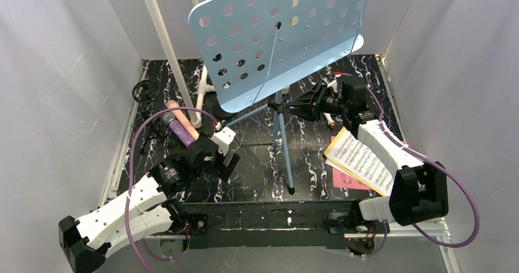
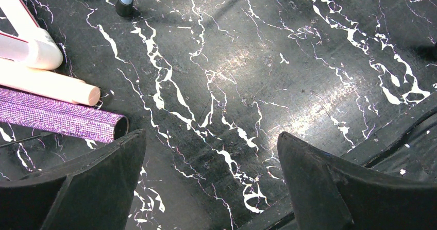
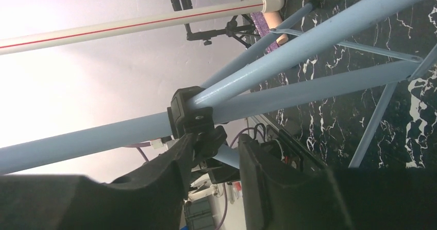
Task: Pack up the instrument practice props
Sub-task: Unscrew the knob on the music stand.
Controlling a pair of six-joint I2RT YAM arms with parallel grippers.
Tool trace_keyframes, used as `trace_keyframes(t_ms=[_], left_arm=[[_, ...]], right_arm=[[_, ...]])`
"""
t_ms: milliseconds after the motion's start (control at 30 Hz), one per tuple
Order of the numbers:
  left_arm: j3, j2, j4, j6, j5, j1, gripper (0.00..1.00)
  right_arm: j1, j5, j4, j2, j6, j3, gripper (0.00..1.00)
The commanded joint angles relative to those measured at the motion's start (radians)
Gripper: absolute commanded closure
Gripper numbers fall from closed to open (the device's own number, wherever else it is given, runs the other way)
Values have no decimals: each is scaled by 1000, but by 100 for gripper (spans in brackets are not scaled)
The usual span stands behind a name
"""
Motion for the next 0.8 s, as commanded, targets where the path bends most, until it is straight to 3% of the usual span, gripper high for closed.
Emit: trace_keyframes(t_ms=[0, 233, 467, 767], left_arm=[[20, 1, -9, 6, -1, 4, 2], [20, 0, -9, 6, 0, 4, 2], [20, 4, -9, 8, 2, 4, 2], [20, 5, -9, 11, 2, 4, 2]], right_arm=[[10, 14, 80, 11, 36, 16, 57], [10, 8, 136, 19, 59, 4, 69], [15, -9, 140, 20, 63, 10, 60], [18, -3, 87, -1, -22, 8, 65]])
